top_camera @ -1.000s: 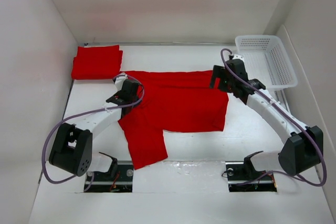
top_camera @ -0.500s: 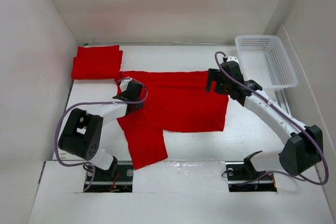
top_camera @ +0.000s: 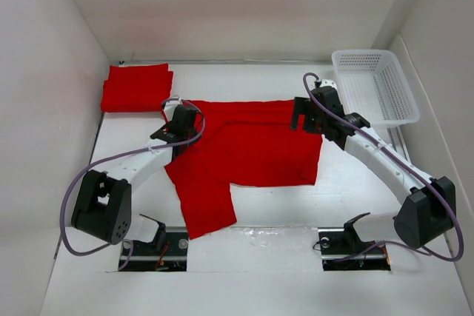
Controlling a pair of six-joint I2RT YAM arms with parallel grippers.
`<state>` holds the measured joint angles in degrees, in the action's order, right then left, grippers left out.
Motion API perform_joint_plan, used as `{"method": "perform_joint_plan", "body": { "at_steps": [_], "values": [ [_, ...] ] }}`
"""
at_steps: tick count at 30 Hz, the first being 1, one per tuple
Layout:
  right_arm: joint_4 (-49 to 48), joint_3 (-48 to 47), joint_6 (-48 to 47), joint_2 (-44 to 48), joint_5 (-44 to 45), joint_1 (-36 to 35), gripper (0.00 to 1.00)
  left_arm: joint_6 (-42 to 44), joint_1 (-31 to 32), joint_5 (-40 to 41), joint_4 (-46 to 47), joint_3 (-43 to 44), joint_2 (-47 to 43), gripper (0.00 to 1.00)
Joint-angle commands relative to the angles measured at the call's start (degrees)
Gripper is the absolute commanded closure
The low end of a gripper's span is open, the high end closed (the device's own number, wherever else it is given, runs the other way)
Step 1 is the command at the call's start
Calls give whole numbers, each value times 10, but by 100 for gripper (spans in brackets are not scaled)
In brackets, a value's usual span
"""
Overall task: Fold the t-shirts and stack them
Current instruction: Fold the flattened tshirt in 1/3 of the way
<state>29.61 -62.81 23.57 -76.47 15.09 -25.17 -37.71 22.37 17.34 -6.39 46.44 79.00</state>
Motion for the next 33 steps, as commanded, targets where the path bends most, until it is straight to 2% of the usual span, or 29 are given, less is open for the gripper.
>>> {"method": "perform_joint_plan", "body": {
  "at_steps": [1,4,7,10,14,17,18,20,27,30,33],
  "values": [
    [-2,7,2,20,1,2,0,15,-4,29,-27,19,-24,100],
    [-2,7,2,20,1,2,0,15,-4,47,-40,24,-9,91],
    [-2,7,2,14,-4,2,0,6,-4,65,-49,38,28,89],
    [-2,7,2,9,-4,2,0,-27,-4,93,-68,45,67,88],
    [-2,7,-3,9,-4,2,0,-73,-9,125,-105,89,102,73],
    [4,1,-3,9,-4,2,0,-117,-9,131,-160,111,117,71],
    [4,1,-3,9,-4,2,0,-123,-9,111,-172,111,117,68],
    [4,1,-8,14,2,2,0,-123,-9,95,-172,111,107,48],
    [4,1,-13,25,2,13,0,-143,-9,106,-184,106,77,34],
    [4,1,-13,25,-4,13,0,-123,-9,100,-167,126,77,22],
    [4,1,-19,30,-4,13,0,-97,-9,81,-133,126,70,16]
  ]
}}
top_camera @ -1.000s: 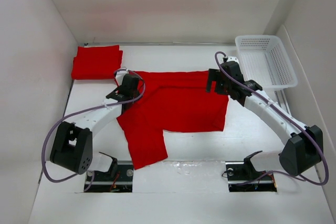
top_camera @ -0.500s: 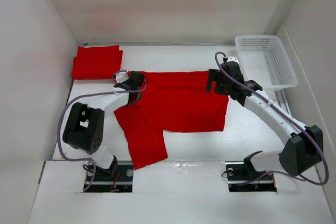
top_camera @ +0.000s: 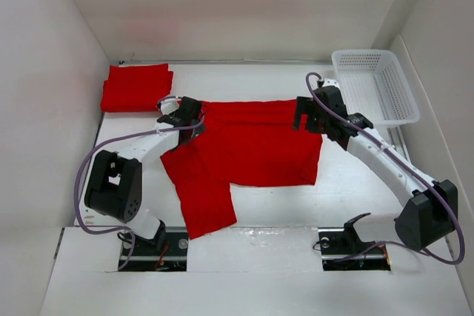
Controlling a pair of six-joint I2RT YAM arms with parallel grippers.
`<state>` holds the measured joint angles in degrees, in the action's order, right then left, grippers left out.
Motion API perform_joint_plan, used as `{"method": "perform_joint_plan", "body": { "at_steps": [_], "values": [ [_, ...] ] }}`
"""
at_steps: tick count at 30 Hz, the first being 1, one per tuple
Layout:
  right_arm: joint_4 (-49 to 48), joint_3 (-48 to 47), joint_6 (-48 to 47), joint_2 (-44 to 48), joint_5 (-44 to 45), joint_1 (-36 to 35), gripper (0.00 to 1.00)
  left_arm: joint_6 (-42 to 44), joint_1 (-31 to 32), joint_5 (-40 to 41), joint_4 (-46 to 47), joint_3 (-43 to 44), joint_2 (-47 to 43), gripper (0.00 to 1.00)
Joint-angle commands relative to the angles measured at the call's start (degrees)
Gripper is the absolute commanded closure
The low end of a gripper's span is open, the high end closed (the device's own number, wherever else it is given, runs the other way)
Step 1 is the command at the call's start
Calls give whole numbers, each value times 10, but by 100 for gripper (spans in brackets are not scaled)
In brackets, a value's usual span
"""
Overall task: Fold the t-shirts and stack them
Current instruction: Fold the flattened tshirt in 1/3 of the way
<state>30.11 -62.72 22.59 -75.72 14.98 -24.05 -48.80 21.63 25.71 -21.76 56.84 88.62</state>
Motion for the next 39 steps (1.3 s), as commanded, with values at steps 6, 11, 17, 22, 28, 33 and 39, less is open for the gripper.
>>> {"method": "perform_joint_plan", "body": {
  "at_steps": [6,11,17,22,28,33,39],
  "values": [
    [-1,1,-9,22,-3,7,0,53,-2,-21,41,40,-17,11],
    [-1,1,-9,22,-3,7,0,59,-2,-26,52,40,3,3],
    [-1,1,-9,17,-8,7,0,78,-2,-44,76,45,16,14],
    [-1,1,-9,12,-8,7,0,91,-2,-44,84,56,28,14],
    [-1,1,-14,12,-14,7,0,138,-2,-50,112,98,62,4],
    [-7,1,-14,12,-26,7,0,143,-11,-61,116,112,76,1],
    [-7,1,-19,12,-31,7,0,138,-17,-59,117,93,40,1]
  ]
}}
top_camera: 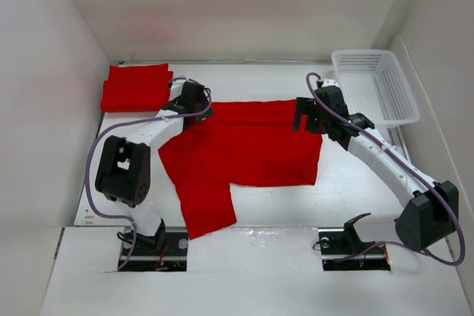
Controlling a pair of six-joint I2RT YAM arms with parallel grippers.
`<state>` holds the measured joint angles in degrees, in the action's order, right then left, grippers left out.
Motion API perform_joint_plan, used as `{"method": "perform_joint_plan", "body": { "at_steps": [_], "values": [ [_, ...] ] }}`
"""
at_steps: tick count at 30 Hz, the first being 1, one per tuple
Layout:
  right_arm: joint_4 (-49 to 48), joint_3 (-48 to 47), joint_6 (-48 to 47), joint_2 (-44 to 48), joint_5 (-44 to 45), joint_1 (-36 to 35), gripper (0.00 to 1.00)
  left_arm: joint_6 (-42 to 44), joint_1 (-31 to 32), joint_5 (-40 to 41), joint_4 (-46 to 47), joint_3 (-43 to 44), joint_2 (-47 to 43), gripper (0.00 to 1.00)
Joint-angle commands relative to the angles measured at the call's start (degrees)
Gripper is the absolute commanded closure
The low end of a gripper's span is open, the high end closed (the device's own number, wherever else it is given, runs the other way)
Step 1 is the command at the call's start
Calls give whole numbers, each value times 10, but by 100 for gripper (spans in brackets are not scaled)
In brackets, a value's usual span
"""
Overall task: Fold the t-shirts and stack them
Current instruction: Fold the flattened tshirt in 1/3 of the way
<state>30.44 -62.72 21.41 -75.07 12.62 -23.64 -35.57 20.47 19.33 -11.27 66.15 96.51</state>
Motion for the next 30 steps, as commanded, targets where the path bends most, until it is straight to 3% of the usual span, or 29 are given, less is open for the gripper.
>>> {"method": "perform_joint_plan", "body": {
  "at_steps": [1,11,15,20,23,30],
  "values": [
    [-10,1,-8,5,-8,3,0,6,-5,12,12,0,-46,1],
    [-15,6,-8,11,-13,-3,0,-5,-25,48,-19,-15,-134,1],
    [-20,11,-8,16,-13,-3,0,-5,-33,12,-13,-37,-152,1],
    [-20,11,-8,16,-13,-3,0,-5,-33,-62,73,-146,-191,4],
    [-20,11,-8,11,-13,-8,0,13,1,-62,128,-206,-215,7],
    [-20,11,-13,-1,-19,-8,0,23,19,-33,117,-207,-162,9]
  ]
}}
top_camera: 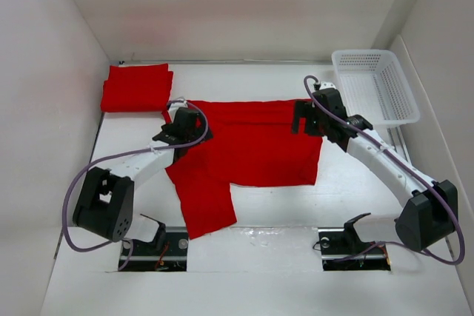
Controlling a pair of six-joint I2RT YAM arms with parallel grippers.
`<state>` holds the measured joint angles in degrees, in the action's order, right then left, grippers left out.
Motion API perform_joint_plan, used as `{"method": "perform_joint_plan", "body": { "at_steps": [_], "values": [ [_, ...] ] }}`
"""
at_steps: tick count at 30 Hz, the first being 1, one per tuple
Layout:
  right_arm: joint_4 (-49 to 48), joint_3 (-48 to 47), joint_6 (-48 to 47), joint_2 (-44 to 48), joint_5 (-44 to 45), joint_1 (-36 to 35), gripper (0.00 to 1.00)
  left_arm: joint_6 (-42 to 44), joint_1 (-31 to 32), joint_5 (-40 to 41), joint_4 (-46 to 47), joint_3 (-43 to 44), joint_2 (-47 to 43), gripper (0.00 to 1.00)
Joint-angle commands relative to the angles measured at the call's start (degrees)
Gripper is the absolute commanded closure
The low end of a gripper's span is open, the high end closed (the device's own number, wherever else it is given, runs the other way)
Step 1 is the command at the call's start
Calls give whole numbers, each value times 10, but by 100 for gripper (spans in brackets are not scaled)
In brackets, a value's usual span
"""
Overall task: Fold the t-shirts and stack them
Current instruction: Fold the flattened tshirt in 1/3 of the way
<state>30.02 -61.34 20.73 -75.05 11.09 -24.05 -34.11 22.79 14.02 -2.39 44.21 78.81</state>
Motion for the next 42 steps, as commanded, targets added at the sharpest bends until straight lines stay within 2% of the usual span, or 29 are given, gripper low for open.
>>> {"method": "perform_joint_plan", "body": {
  "at_steps": [1,6,7,16,19,24,27,28,32,34,42],
  "values": [
    [-11,-3,-6,-6,-4,-4,0,8,-4,21,28,12,32,9],
    [-11,-8,-6,-12,2,-4,0,8,-4,65,10,33,67,18],
    [-6,-8,-6,-12,2,-4,0,8,-4,65,10,33,67,22],
    [-1,-13,-6,-29,7,-4,0,48,-26,53,39,44,100,35],
    [0,-13,-6,-29,7,1,0,48,-26,48,39,50,117,35],
    [0,-13,-1,-29,12,7,0,54,-26,33,44,55,129,44],
    [0,-13,-1,-34,12,7,0,55,-26,27,50,62,140,52],
    [0,-13,-1,-34,12,7,0,55,-26,22,50,68,140,59],
    [0,-13,-1,-34,12,7,0,55,-26,14,56,74,153,71],
    [0,-13,-1,-34,12,7,0,55,-26,14,56,79,153,75],
    [0,-13,-1,-34,12,7,0,55,-26,14,56,84,166,77]
  ]
}}
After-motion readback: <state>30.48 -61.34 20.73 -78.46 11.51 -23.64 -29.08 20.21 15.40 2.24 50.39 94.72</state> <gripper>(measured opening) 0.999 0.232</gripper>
